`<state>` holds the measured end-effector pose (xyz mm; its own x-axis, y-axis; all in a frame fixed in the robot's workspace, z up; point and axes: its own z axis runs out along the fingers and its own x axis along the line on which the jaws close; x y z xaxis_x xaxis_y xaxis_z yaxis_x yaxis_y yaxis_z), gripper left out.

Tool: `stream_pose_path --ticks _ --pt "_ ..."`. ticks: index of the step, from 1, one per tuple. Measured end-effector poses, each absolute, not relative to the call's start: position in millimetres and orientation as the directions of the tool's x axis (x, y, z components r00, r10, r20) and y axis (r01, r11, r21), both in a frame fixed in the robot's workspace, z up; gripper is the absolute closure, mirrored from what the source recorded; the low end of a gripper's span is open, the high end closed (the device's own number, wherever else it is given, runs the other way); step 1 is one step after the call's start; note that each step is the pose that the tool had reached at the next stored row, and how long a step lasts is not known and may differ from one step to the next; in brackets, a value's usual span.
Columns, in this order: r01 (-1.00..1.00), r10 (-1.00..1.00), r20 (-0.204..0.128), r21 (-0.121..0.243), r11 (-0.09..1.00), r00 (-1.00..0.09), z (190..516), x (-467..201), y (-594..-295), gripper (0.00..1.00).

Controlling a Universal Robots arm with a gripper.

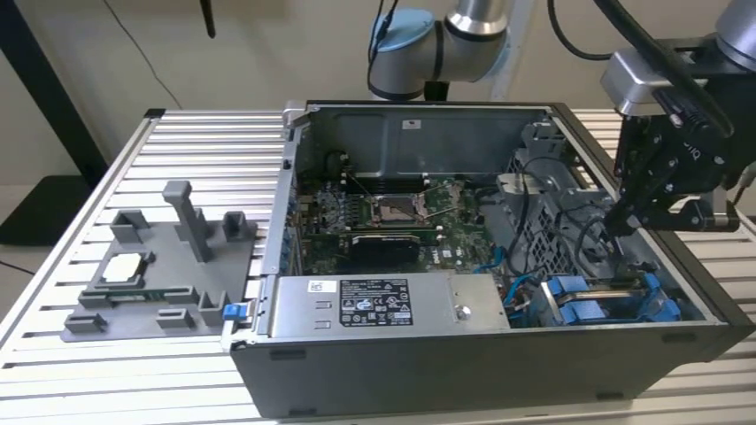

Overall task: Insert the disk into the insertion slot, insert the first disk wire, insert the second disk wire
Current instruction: 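Insert the second disk wire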

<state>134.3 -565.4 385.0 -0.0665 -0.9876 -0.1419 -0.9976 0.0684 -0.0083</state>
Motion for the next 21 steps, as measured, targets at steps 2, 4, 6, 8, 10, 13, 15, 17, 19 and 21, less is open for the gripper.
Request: stream_pose_path --ticks 2,4,6,8,10,13,15,17,19,21 --pt "-0.998 -0.988 -0.142 -0.008 0.068 -0.067 385 129 -566 1.00" --pt "-0.998 -0.988 -0.142 -0.008 0.068 -0.067 385 125 -567 1.00" --pt "-0.998 -0.988 -0.142 -0.007 0.068 -0.067 385 124 -567 1.00" --pt "-0.998 -0.988 -0.142 -0.006 0.068 -0.067 384 124 -567 1.00" --pt "-0.998 -0.988 -0.141 -0.004 0.068 -0.067 383 123 -567 1.00" --pt "-0.998 -0.988 -0.139 0.001 0.069 -0.068 381 123 -568 1.00" --pt "-0.998 -0.988 -0.137 0.004 0.068 -0.068 379 123 -568 1.00" --pt "-0.998 -0.988 -0.136 0.007 0.069 -0.069 377 123 -568 1.00" --pt "-0.998 -0.989 -0.135 0.008 0.068 -0.069 375 123 -569 1.00" --pt "-0.998 -0.989 -0.134 0.009 0.068 -0.069 374 123 -569 1.00"
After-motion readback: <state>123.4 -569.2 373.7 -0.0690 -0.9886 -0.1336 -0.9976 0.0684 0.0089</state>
